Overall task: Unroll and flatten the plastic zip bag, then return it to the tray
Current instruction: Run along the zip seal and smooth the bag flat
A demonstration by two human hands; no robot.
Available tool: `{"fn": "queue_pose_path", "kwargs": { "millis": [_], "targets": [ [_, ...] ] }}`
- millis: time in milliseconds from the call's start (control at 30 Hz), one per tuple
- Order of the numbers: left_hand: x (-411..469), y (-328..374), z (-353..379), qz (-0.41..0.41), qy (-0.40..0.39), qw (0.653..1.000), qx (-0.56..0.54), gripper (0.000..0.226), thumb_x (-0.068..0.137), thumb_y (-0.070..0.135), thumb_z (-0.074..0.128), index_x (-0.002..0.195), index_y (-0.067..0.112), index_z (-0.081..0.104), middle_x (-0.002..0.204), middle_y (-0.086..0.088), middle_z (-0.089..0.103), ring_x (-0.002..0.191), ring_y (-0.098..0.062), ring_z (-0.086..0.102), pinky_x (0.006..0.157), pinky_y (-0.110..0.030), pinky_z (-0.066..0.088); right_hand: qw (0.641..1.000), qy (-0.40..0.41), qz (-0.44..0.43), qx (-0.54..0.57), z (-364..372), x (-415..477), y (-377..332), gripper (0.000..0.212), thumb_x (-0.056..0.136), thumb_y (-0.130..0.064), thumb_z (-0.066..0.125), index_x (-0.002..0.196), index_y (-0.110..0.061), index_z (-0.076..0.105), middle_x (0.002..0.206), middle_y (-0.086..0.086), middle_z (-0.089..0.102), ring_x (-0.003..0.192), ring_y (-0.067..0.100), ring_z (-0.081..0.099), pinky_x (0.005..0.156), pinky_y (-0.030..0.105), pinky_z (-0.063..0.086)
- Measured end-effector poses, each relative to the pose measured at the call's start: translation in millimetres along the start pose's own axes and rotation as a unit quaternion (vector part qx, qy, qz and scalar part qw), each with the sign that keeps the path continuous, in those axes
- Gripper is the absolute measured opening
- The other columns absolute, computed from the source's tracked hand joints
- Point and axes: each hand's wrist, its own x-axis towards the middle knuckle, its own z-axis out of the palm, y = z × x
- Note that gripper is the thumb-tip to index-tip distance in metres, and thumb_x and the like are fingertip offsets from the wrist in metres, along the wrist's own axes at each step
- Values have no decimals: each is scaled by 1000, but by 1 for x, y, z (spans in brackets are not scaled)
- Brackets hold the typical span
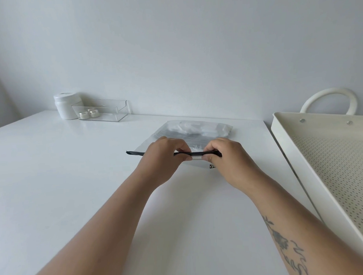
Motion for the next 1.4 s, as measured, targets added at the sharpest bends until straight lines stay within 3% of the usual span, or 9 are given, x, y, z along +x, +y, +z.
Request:
{"fn": "queue_pose_path", "kwargs": {
  "millis": [167,333,533,733,1000,1400],
  "targets": [
    [-2,6,1,23,-12,999,42,6,91,24,61,85,25,62,82,18,57,90,-16,46,78,-32,34,999,6,-26,-22,3,1,-3,11,89,-13,62,78,-17,60,76,-9,52,78,14,46,64,26,35],
    [-3,9,3,15,-18,997,69,6,96,22,54,90,22,57,93,12,58,96,-17,45,88,-35,33,998,21,-38,-37,6,1,-4,12,90,-15,61,79,-17,58,76,-11,50,76,12,45,65,28,36],
    [-6,9,-1,43,0,999,29,5,90,27,62,88,31,58,92,19,59,94,-12,47,87,-34,36,998,26,-49,-27,5,0,-4,13,91,-15,60,79,-19,57,81,-6,54,80,12,48,68,29,39],
    [-3,12,1,40,-1,999,22,5,92,22,60,88,24,62,88,15,57,93,-15,49,87,-42,43,996,24,-70,-47,8,0,-5,14,92,-14,59,79,-19,55,77,-14,49,86,12,43,71,28,37],
    [-4,14,11,51,7,994,92,9,99,21,45,92,19,50,92,10,52,93,-19,45,83,-38,35,994,29,-87,-63,9,0,-5,7,93,-17,56,92,-13,61,89,-7,56,94,16,45,79,31,42],
    [-5,12,-4,45,-8,998,45,6,93,20,58,94,21,64,92,13,61,98,-15,49,86,-32,40,993,49,-87,-71,7,1,-2,5,89,-15,57,89,-13,62,84,-9,58,93,16,46,80,36,45]
  ]
}}
